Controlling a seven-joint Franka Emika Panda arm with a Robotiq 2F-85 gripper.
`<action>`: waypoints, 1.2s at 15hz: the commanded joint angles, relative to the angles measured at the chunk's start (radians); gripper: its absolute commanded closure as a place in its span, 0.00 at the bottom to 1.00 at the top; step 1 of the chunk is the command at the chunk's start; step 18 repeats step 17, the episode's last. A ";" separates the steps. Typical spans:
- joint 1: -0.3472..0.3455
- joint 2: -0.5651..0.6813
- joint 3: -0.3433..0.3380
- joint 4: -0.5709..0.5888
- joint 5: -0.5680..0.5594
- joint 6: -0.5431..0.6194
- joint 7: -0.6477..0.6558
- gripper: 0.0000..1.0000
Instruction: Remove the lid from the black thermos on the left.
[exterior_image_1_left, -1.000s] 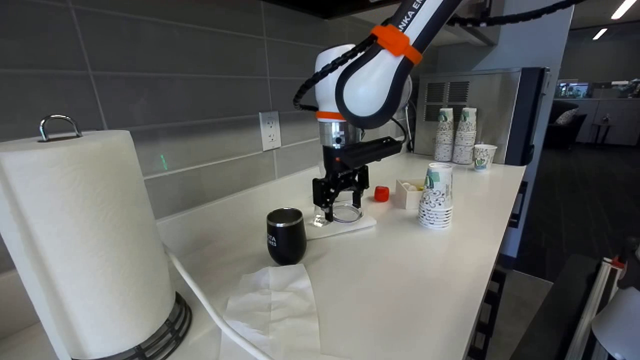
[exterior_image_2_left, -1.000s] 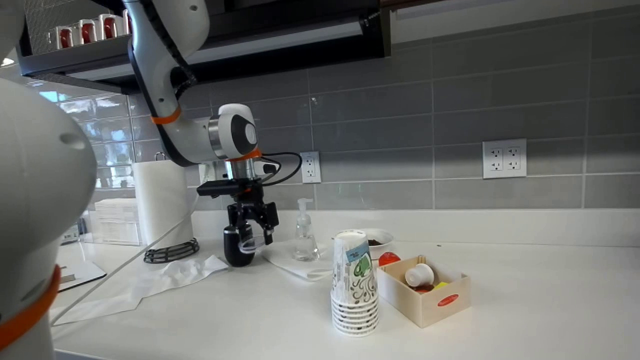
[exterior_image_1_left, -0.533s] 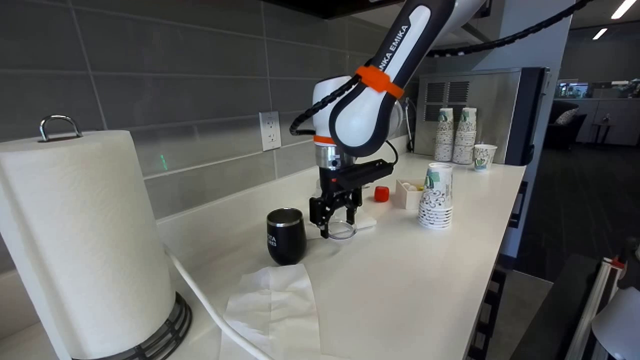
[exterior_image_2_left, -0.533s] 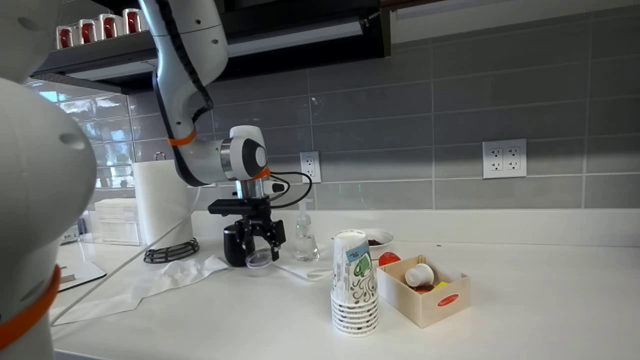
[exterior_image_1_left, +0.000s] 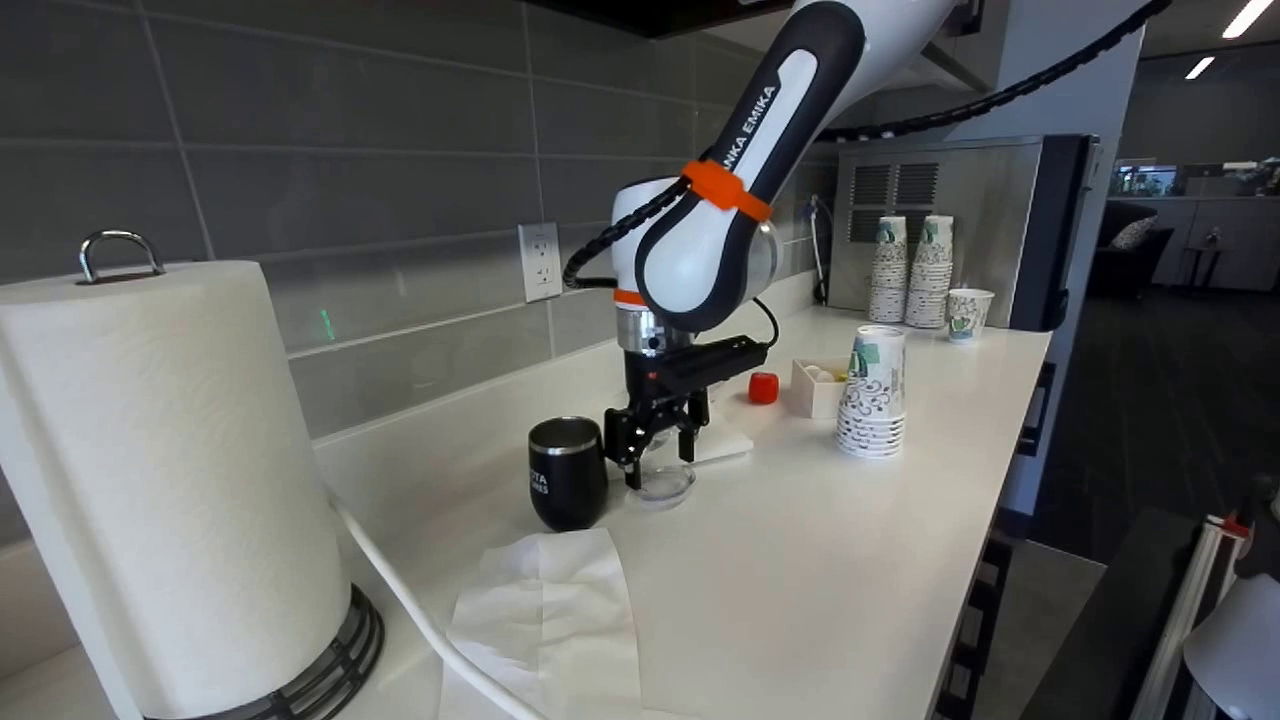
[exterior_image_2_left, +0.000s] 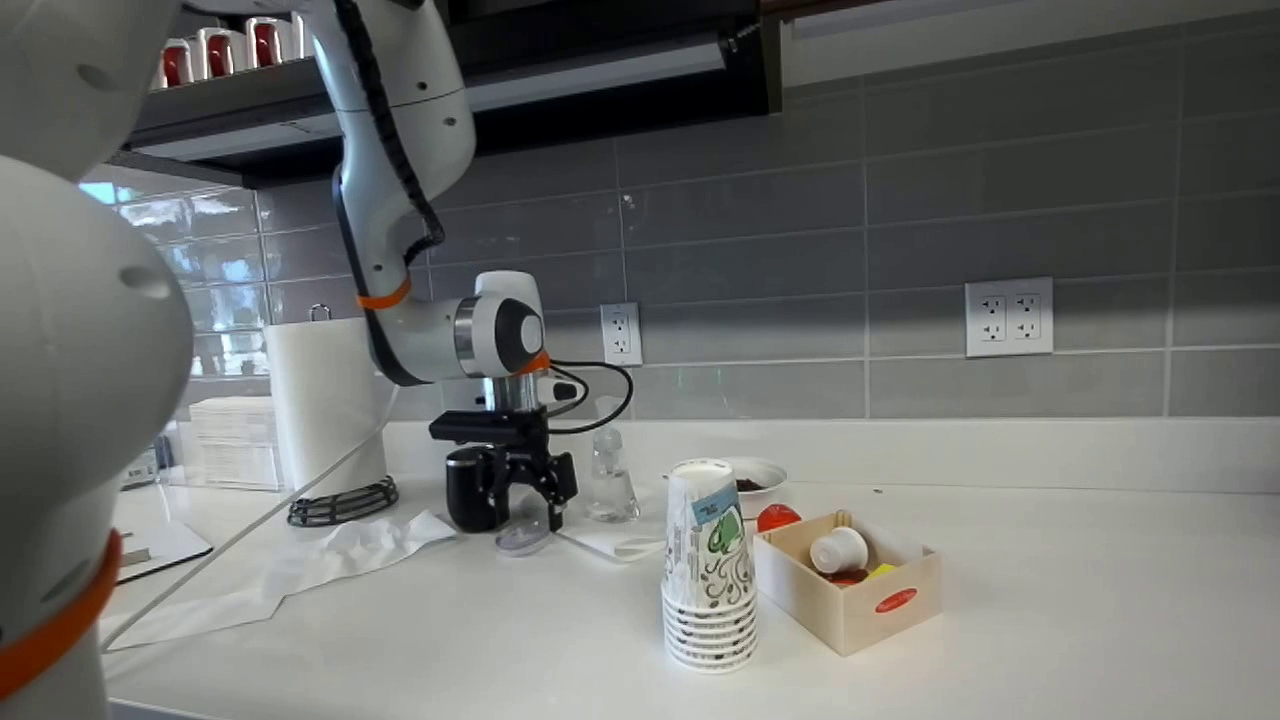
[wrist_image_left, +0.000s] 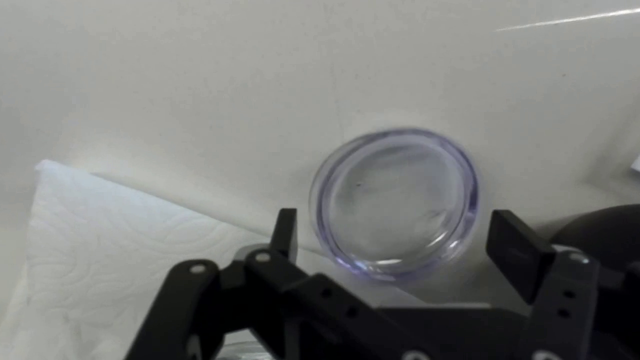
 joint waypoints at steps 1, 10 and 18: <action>0.006 0.023 -0.002 0.049 0.034 -0.042 -0.049 0.00; 0.056 -0.153 -0.008 0.004 -0.022 -0.205 0.006 0.00; 0.069 -0.265 0.017 -0.021 -0.080 -0.260 0.056 0.00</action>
